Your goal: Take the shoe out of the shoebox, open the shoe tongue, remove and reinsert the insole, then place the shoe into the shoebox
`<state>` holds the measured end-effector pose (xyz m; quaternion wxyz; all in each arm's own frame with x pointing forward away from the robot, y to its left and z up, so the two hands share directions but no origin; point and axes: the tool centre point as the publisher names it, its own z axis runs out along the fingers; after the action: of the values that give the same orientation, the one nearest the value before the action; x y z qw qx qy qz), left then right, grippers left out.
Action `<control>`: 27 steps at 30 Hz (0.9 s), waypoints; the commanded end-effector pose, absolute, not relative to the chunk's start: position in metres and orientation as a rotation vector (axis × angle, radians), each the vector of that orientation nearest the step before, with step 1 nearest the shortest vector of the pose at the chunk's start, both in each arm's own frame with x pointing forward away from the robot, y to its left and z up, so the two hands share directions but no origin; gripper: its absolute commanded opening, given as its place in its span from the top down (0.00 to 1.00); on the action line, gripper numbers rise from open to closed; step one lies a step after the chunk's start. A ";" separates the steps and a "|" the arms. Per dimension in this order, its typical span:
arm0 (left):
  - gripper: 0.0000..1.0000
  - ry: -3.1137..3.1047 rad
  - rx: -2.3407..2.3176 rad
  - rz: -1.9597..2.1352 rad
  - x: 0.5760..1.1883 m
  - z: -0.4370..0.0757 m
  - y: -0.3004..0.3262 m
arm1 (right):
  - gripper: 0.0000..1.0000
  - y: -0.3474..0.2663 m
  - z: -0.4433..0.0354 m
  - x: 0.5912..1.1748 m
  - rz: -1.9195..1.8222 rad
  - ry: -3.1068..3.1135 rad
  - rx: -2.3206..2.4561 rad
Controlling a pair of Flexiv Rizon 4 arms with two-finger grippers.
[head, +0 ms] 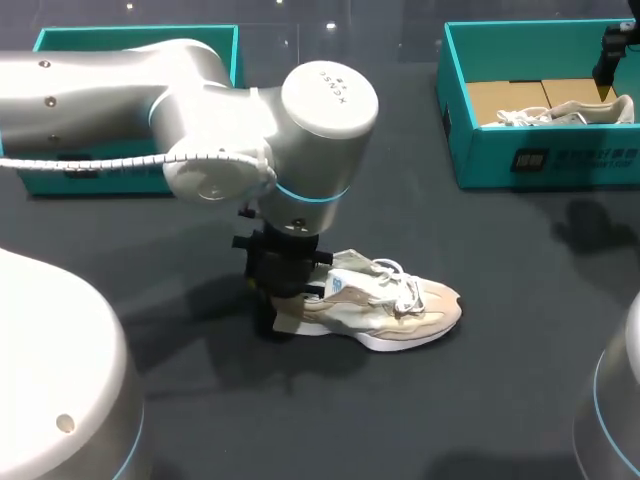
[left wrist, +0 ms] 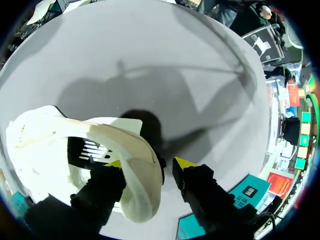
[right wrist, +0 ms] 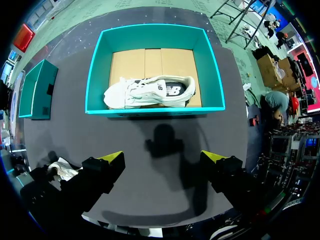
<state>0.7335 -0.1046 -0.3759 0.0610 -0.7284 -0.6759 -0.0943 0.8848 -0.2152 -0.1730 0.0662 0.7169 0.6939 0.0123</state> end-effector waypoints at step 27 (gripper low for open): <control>0.00 -2.486 -1.726 0.480 0.702 -0.264 -0.077 | 0.00 -0.215 -0.173 0.885 0.035 2.091 2.163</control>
<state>0.7009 -0.0836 -0.2602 0.0591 -0.5664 -0.8114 0.1318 0.8848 -0.2153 -0.1730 0.0662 0.7169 0.6939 0.0123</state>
